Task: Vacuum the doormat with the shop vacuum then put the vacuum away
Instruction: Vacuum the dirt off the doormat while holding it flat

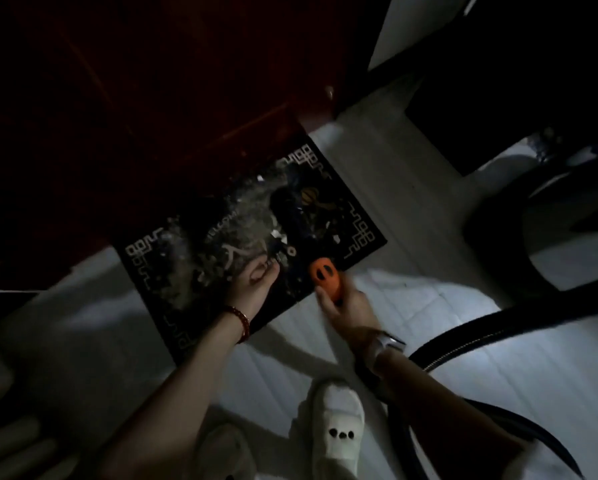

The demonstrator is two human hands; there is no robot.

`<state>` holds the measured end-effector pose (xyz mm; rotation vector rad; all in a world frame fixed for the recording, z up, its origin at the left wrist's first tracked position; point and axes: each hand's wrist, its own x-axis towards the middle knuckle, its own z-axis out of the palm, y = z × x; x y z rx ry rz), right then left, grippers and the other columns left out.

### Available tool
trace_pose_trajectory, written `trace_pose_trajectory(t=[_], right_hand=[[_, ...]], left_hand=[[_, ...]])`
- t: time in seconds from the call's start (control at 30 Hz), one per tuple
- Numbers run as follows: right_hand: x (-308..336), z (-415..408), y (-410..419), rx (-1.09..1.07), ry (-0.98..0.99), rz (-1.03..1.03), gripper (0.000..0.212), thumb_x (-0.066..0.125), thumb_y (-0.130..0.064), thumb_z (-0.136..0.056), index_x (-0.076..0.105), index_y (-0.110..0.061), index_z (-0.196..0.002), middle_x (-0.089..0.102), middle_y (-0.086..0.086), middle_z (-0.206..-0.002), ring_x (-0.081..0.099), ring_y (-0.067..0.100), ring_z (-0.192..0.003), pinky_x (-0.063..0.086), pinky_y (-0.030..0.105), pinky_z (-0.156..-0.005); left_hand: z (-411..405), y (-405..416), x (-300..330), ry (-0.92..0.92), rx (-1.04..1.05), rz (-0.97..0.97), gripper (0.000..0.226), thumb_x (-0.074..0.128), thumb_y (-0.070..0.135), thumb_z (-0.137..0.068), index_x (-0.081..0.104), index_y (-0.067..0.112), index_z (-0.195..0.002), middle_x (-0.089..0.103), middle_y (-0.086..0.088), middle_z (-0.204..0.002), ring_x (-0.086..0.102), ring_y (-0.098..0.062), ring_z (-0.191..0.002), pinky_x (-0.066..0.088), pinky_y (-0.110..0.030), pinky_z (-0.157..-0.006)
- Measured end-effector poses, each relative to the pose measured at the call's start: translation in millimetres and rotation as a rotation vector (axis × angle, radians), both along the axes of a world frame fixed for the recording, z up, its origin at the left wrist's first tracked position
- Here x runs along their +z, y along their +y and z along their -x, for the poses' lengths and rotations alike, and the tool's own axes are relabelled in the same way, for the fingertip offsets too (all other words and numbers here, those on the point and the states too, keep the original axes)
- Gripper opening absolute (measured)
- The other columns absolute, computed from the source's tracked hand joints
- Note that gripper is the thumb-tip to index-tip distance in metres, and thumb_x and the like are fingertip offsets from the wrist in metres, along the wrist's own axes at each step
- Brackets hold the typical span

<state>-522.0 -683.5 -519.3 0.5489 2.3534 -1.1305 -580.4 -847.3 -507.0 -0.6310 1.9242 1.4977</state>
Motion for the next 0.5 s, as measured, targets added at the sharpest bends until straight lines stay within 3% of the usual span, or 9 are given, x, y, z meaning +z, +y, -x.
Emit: trace_pose_trajectory(t=[0.17,0.23,0.33,0.5], right_hand=[[-48,-95,83,-0.139,-0.169,-0.255,0.035,0.059,-0.034,-0.087,0.044,-0.011,-0.109,0.064,0.022,-0.092,0.060,0.040,-0.083,0.038,0.034,-0.063],[-54,-110,98,-0.184,-0.159,-0.295,0.033,0.059,-0.033,-0.087,0.043,-0.012,-0.107,0.064,0.022,-0.087,0.060,0.040,-0.078,0.042,0.037,-0.062],[-77,-105,98,-0.254,-0.053,-0.168,0.025,0.059,-0.035,-0.087,0.044,-0.020,-0.101,0.062,0.015,-0.075,0.059,0.033,-0.061,0.051,0.045,-0.058],[-123,-50,82,-0.152,0.073,0.056,0.021,0.057,-0.034,-0.090,0.047,-0.020,-0.101,0.058,0.003,-0.067,0.055,0.020,-0.046,0.049,0.034,-0.048]], left_hand=[[-28,1,-71,-0.058,-0.228,0.126,0.048,0.052,0.025,-0.093,0.039,0.011,-0.137,0.049,-0.013,-0.132,0.049,-0.022,-0.115,0.039,-0.026,-0.089],[-36,6,-93,-0.070,-0.345,0.187,0.051,0.053,0.026,-0.092,0.038,0.011,-0.138,0.049,-0.014,-0.131,0.049,-0.023,-0.115,0.038,-0.029,-0.093],[-32,15,-129,-0.006,-0.472,0.270,0.052,0.053,0.027,-0.092,0.037,0.011,-0.138,0.047,-0.015,-0.134,0.046,-0.027,-0.122,0.036,-0.033,-0.101],[-7,30,-185,0.197,-0.741,0.462,0.056,0.052,0.033,-0.091,0.034,0.015,-0.141,0.032,-0.013,-0.145,0.034,-0.031,-0.132,0.031,-0.039,-0.109]])
